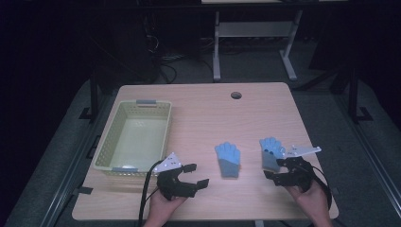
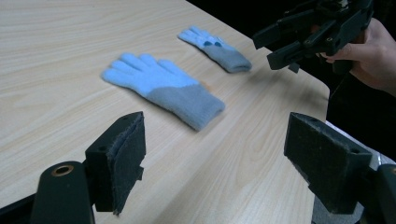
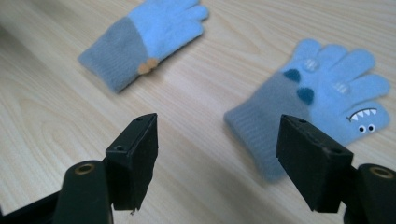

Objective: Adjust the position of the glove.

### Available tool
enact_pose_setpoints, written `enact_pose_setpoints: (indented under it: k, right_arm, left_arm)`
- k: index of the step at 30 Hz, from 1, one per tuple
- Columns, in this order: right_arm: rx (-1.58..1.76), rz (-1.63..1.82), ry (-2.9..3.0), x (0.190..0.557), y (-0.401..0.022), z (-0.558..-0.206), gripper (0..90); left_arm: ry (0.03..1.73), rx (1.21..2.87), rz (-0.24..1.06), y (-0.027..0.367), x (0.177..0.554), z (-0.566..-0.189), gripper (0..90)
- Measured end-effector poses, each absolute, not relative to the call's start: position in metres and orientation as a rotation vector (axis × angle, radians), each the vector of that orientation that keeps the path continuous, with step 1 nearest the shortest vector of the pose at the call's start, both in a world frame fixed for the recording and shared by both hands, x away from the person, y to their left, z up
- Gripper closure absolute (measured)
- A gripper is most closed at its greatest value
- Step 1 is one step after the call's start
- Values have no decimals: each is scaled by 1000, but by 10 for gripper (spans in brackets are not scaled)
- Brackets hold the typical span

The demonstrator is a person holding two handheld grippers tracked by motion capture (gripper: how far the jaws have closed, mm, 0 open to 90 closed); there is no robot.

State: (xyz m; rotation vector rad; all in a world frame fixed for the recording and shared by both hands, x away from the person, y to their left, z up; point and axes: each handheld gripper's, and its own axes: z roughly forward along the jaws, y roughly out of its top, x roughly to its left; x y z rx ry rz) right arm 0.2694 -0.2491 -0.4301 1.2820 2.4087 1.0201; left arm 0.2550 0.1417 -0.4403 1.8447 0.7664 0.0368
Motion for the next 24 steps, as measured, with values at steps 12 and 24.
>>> enact_pose_setpoints:
  k: [12,24]
  right_arm:
    - [1280,958,2461,288,-244,-422,275]
    - [1257,925,2479,305,-242,-407,267]
  left_arm:
    - [767,1853,34,141,256,-441,205]
    - [781,1845,17,142,255,-443,205]
